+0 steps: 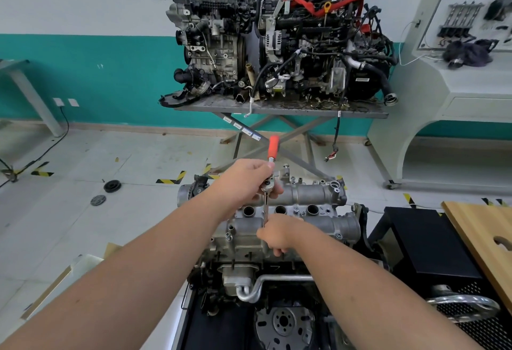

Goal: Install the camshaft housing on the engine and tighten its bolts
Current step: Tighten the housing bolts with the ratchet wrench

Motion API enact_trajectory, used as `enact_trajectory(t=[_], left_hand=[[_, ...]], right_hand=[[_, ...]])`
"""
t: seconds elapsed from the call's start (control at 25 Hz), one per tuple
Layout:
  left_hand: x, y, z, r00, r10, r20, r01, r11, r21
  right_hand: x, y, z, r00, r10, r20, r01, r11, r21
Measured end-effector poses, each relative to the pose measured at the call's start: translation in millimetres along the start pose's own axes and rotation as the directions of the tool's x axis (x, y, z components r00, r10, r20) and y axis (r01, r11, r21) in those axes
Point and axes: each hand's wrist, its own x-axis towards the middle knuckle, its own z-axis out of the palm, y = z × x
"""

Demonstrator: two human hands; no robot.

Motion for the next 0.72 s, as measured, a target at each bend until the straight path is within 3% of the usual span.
enact_trajectory(t=[0.12,0.2,0.32,0.4,0.44,0.52,0.56,0.6,0.64,0.72], left_hand=[[-3,16,-2,0.995,0.085,0.059,-0.098,0.953,0.286],[-4,26,1,0.980,0.145,0.136,-0.195,0.842,0.503],[-10,28,15,0.947,0.226,0.227,-0.313,0.501,0.807],[-16,14,23,0.917,0.350,0.190,-0.284,0.238,0.929],[-19,8,26,0.892,0.426,0.154,-0.256,0.193,0.947],[-20,-9,30,0.811,0.581,0.072,-0.292,0.296,0.909],[-19,-19,34,0.759,0.651,0.004,-0.337,0.388,0.858],[-17,-26,38,0.731,0.677,-0.081,-0.386,0.508,0.770],[-14,-33,42,0.736,0.657,-0.163,-0.436,0.644,0.628],[-10,-40,49,0.788,0.567,-0.240,-0.495,0.815,0.300]], right_hand=[[-2,0,0,1.000,-0.006,-0.014,0.006,1.000,0.003],[-1,2,0,1.000,0.004,-0.031,-0.004,1.000,-0.010],[-6,-1,1,1.000,0.018,-0.025,-0.018,1.000,-0.017],[-7,-2,-1,0.999,0.020,-0.032,-0.019,0.999,0.026],[-9,-1,0,1.000,0.007,-0.030,-0.006,0.999,0.036],[-9,1,-1,0.998,-0.060,0.028,0.053,0.977,0.204],[-6,2,-2,0.994,-0.095,0.050,0.065,0.904,0.423],[-3,0,-2,0.999,-0.031,0.010,0.018,0.792,0.611],[-3,-2,-2,0.999,0.030,-0.016,-0.011,0.732,0.682],[-6,-3,-1,0.998,0.059,-0.019,-0.042,0.870,0.491]])
